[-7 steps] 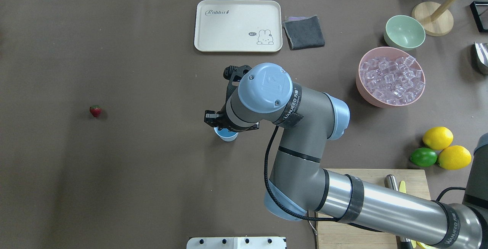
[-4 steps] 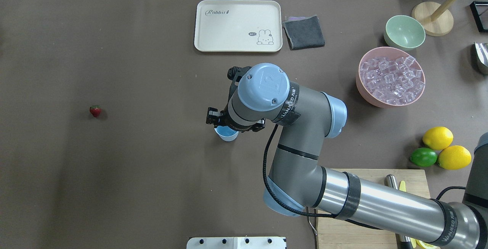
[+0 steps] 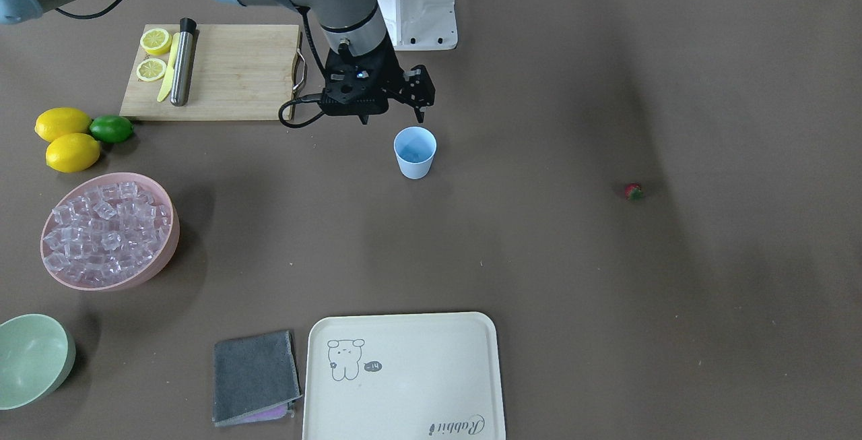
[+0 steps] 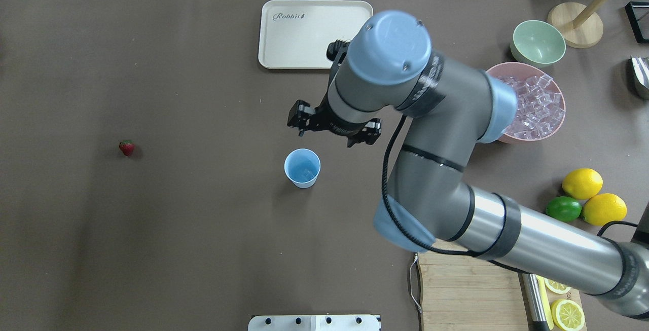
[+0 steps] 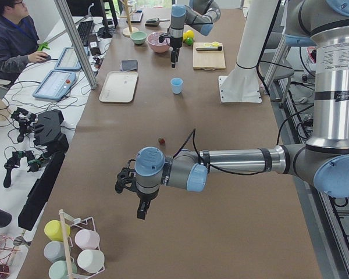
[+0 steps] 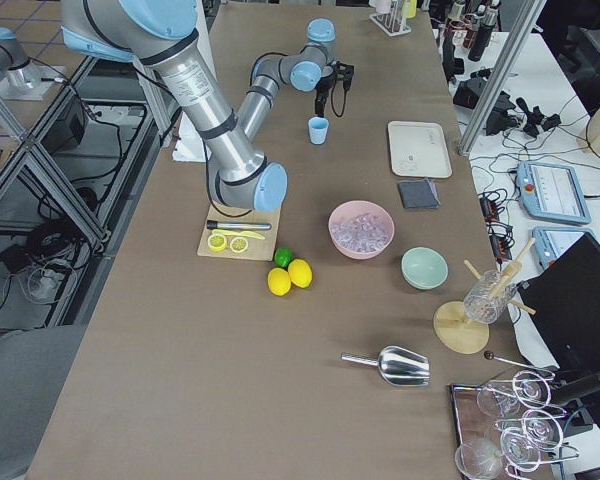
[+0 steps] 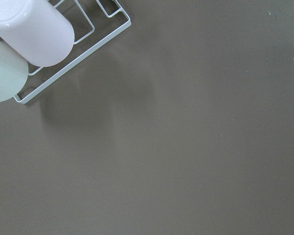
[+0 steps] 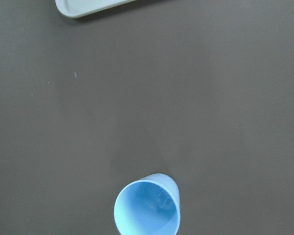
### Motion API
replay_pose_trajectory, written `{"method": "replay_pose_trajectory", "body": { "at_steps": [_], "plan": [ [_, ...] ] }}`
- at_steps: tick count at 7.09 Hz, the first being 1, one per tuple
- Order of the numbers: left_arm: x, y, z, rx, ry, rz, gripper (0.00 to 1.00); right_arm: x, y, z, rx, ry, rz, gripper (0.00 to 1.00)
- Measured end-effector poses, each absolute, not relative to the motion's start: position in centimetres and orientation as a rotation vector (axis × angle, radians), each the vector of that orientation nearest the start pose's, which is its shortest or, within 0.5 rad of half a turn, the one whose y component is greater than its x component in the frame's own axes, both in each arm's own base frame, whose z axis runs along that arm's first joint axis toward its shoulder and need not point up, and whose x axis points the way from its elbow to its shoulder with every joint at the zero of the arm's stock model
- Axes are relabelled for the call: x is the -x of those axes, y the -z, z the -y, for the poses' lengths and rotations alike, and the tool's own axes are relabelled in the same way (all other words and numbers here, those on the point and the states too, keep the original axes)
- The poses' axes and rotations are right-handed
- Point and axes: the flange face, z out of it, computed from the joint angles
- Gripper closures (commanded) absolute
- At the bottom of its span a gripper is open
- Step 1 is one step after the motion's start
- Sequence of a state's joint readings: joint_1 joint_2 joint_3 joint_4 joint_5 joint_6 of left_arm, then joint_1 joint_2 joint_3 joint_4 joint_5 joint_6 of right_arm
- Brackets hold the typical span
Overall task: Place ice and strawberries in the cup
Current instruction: 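Move the right gripper back over the pink ice bowl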
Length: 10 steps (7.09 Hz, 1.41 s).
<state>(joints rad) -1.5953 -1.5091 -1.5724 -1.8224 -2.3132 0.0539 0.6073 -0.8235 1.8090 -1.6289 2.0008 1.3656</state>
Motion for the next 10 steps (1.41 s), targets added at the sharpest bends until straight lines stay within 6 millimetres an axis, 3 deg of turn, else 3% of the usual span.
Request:
{"method": "replay_pose_trajectory", "body": {
  "at_steps": [1,3,5,8,10],
  "plan": [
    [7.8,-66.2,47.7,-0.214,-0.1,-0.732,0.02,43.7,-13.6,46.2,-0.012,-0.143,0.977,0.01],
    [7.8,-66.0,48.0,-0.218,-0.101,-0.732,0.02,38.5,-19.6,50.2,-0.073,-0.041,0.903,0.01],
    [7.7,-65.6,48.5,-0.225,-0.104,-0.732,0.02,34.4,-25.2,52.5,-0.112,0.032,0.832,0.01],
    [7.7,-65.2,49.0,-0.233,-0.108,-0.732,0.02,29.8,-29.9,54.3,-0.149,0.091,0.773,0.01],
    [7.6,-65.0,49.6,-0.236,-0.111,-0.732,0.02,28.0,-32.6,55.2,-0.16,0.137,0.737,0.01]
  ]
}}
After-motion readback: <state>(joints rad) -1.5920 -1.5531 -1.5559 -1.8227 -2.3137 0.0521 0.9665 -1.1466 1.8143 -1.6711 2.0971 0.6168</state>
